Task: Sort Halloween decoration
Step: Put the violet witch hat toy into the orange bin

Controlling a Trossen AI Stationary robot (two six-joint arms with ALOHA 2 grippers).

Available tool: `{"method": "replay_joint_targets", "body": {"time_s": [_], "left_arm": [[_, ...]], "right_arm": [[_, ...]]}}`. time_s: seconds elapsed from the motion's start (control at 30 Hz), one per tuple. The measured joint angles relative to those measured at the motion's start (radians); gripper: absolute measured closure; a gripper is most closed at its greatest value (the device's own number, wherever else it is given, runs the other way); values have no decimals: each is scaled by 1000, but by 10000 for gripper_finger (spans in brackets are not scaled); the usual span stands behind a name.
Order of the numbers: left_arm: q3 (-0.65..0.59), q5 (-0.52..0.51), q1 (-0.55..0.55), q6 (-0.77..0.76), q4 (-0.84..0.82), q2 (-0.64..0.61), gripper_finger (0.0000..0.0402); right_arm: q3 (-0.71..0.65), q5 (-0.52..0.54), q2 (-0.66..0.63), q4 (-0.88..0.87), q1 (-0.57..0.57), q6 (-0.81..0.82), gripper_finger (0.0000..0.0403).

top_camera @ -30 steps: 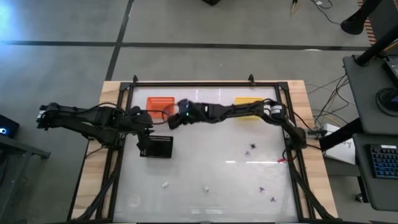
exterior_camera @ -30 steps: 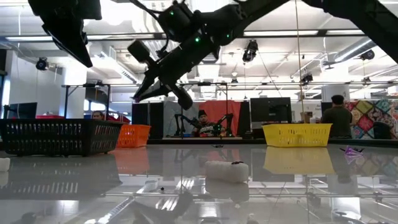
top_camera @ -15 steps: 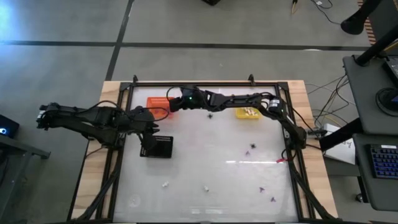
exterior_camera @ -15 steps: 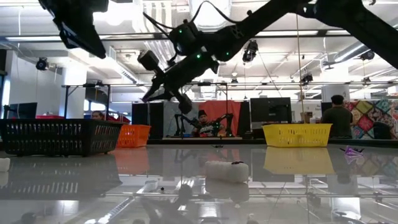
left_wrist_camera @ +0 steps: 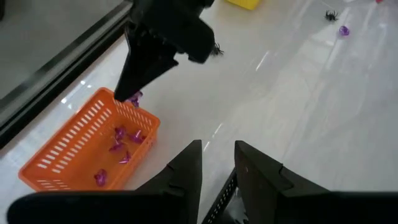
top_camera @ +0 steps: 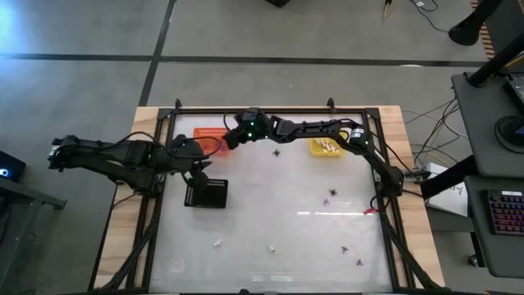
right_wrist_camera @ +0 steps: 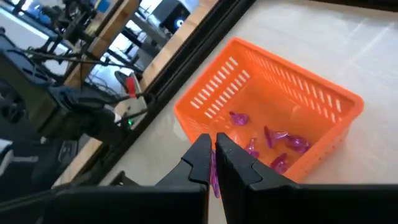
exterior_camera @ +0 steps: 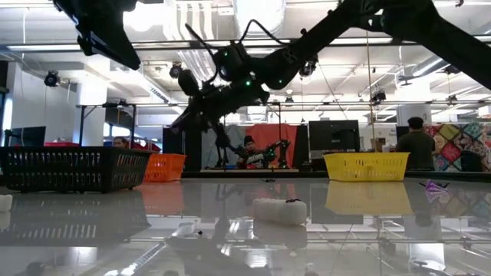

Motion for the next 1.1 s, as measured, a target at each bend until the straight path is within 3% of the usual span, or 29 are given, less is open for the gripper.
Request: {"method": "replay_joint_targets", "body": {"time_s": [0.5,0.77,1.1], "left_arm": [[0,-2,5,-7,7,0,324],[0,-27,5,-8,11,0,324],[0,-28,5,-8,11,0,324]], "right_arm": [[0,-72,22,57,-7,-89,394],[0,76,22,190,-7,46,394],[0,84,22,161,-3,62,394]]}}
